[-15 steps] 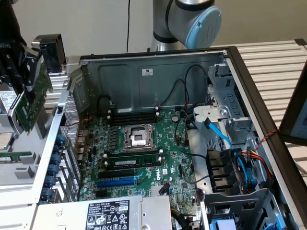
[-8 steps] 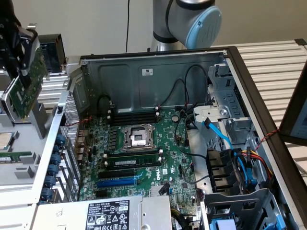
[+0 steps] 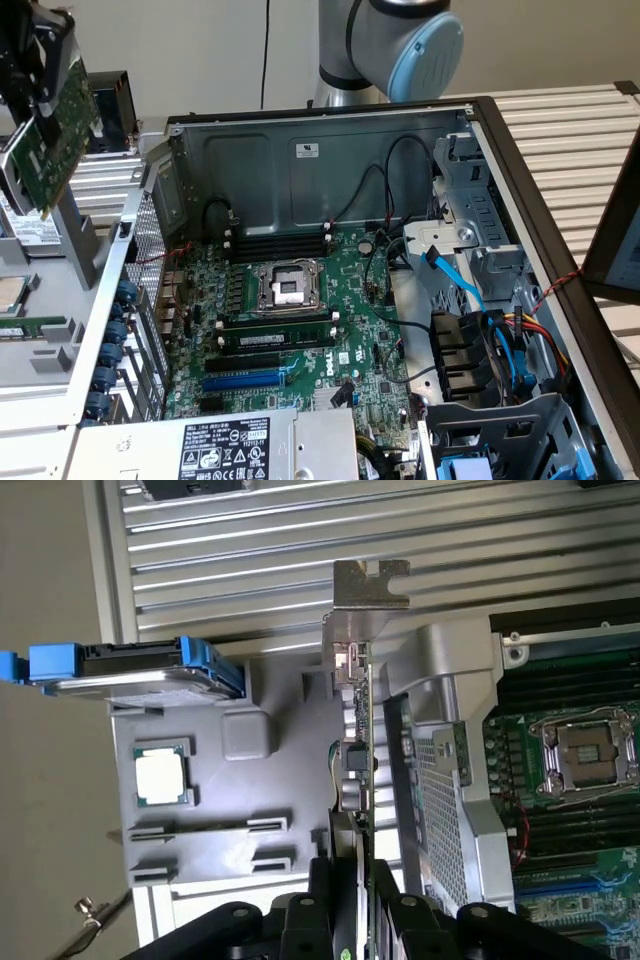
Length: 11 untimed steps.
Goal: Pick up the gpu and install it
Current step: 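Pick up the gpu and move the gpu toward the slot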
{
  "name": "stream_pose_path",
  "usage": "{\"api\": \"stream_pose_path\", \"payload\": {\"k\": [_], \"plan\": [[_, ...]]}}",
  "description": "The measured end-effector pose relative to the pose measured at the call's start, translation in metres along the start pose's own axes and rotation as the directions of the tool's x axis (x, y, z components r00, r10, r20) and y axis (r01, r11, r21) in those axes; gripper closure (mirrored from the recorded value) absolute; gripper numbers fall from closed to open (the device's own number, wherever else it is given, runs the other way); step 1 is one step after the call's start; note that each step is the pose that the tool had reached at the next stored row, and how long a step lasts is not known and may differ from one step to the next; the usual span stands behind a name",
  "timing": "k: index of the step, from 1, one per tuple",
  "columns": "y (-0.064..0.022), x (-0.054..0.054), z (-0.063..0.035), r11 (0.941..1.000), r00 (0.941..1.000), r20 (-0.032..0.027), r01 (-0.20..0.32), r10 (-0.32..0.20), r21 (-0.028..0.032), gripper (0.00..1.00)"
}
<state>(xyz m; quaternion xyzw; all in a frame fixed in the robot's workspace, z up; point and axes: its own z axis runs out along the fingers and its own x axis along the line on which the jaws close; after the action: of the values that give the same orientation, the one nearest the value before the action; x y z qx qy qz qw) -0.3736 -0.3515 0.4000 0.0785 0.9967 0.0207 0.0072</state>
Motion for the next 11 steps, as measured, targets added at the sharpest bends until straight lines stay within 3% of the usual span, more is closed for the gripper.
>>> {"api": "stream_pose_path", "payload": {"k": [6, 11], "plan": [[0.0018, -0.015, -0.0266, 1.0000, 1.0000, -0.0017, 0.000, 0.000, 0.0003, 0.73], [0.0031, -0.032, -0.0345, 1.0000, 1.0000, -0.0019, 0.000, 0.000, 0.0003, 0.73]]}}
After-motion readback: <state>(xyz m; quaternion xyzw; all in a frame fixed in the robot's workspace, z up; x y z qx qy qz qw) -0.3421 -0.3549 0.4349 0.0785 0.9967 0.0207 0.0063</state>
